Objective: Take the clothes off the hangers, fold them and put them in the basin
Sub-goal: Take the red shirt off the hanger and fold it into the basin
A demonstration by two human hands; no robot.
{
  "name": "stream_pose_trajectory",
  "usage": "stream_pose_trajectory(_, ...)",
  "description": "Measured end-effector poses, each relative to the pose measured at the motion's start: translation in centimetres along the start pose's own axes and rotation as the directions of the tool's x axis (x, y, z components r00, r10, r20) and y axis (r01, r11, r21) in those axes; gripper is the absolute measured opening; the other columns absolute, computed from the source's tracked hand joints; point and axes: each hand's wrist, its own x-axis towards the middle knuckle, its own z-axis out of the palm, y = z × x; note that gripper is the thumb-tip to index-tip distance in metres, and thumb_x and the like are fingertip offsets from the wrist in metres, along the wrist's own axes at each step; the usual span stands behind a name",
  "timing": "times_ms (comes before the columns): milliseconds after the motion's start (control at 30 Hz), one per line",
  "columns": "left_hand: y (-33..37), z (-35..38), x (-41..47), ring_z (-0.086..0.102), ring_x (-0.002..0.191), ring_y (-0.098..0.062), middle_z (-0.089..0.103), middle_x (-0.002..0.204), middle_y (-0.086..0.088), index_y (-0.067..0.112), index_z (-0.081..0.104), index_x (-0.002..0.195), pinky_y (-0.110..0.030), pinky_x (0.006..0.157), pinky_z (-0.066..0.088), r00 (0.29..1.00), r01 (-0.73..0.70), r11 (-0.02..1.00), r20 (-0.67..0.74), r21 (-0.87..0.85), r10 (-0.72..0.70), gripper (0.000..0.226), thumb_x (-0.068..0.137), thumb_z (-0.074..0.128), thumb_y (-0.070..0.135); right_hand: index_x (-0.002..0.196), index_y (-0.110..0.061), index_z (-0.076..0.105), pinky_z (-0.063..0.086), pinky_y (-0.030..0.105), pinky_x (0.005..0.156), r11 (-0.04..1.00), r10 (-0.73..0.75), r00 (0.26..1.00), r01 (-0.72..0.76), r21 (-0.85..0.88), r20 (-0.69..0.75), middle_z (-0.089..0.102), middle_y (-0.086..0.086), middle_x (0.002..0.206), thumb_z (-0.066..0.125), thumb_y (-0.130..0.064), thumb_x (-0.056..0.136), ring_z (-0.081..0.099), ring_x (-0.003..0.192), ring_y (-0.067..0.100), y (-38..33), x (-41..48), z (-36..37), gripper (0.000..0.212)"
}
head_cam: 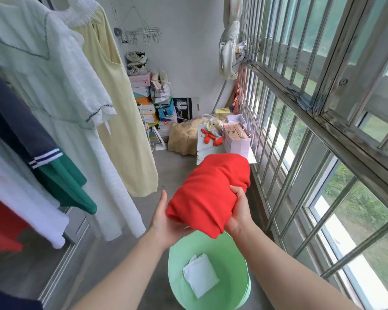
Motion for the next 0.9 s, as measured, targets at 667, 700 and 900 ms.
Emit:
stream_pose_trajectory(667,1.2,1.5,0.2,0.069,0.082,-0.027,0.071,0.104,-0.014,0.012,0.071,0.103,-0.037,0.075,0.048,0.998,0.052,0.975,0.031,0.216,-0.06,0.056,0.065,0.069,0.053,0.119,-0.001,0.057,0.042,0.051,0.1,0.997,-0.078,0.995,0.076,0.027,0.061,0.062,0.022,0.122,0.074,-0.007,0.03,0.058,0.113,0.035,3.3,1.2,0.9,0.09)
stream_pose_trajectory(700,1.0,1.2,0.4,0.068,0.08,-0.027,0.072,0.103,-0.015,0.012,0.073,0.099,-0.036,0.074,0.047,0.998,0.058,0.976,0.024,0.209,-0.064,0.054,0.066,0.067,0.054,0.12,0.0,0.057,0.039,0.052,0.103,0.997,-0.07,0.995,0.069,0.018,0.075,0.06,0.022,0.124,0.075,-0.007,0.026,0.056,0.116,0.035,3.3,1.3,0.6,0.096)
stream_pose_trajectory(900,0.5,1.0,2.0,0.072,0.084,-0.025,0.072,0.102,-0.015,0.006,0.071,0.101,-0.038,0.075,0.057,0.999,0.021,0.983,0.04,0.18,-0.028,0.037,0.073,0.066,0.029,0.121,0.0,0.057,0.04,0.052,0.103,0.998,-0.066,0.99,0.065,0.009,0.121,0.058,0.022,0.127,0.075,-0.005,0.028,0.056,0.117,0.035,2.2,1.8,-1.7,0.095)
